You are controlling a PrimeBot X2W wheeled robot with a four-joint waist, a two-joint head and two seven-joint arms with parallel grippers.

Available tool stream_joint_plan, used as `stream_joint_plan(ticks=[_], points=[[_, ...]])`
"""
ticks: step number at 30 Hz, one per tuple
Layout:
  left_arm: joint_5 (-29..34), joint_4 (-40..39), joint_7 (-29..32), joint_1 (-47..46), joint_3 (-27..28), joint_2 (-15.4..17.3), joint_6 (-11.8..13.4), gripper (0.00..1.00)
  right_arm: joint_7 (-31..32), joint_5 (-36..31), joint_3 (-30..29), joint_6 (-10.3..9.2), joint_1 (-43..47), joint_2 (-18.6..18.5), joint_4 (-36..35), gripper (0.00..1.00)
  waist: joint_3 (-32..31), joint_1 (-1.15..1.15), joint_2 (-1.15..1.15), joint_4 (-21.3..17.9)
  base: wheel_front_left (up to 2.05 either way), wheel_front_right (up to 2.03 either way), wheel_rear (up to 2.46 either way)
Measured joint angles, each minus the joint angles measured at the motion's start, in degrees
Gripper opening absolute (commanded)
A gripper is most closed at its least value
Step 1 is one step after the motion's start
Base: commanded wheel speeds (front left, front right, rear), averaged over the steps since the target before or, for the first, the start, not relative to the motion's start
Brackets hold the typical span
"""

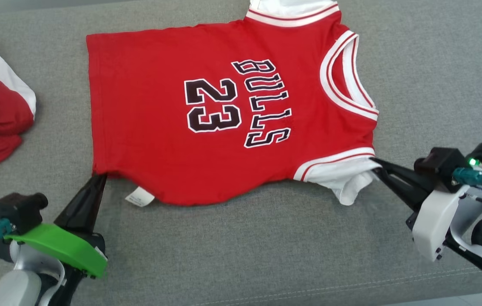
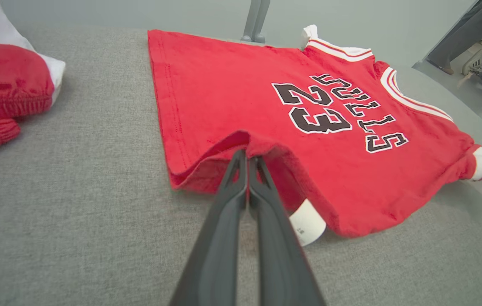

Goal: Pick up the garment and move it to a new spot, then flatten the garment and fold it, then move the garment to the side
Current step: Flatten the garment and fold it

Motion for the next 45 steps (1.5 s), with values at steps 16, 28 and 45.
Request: stream_joint_plan(ticks=[16, 28, 45], points=[[-0.7, -3.33, 12.35, -16.86, 1.2, 3.72, 0.93, 0.0, 6.48, 0.02, -2.04, 3.77, -19.9, 0.6, 2.69, 0.0, 11.18, 0.0, 0.0, 1.06, 0.0, 0.0, 0.0], [-2.34, 0.53, 17.75, -21.82, 2.04, 3.03, 3.71, 0.0, 7.9, -0.49, 1.2, 4.65, -28.14, 4.61, 9.28, 0.0, 15.33, 0.0, 0.0, 1.85, 0.0, 0.0, 0.0], [-2.87, 1.77, 20.36, -22.8, 3.3, 4.22, 5.04, 0.0, 5.78, -1.22, 3.83, 5.16, -33.49, 6.73, 16.59, 0.0, 15.22, 0.0, 0.0, 1.42, 0.0, 0.0, 0.0]])
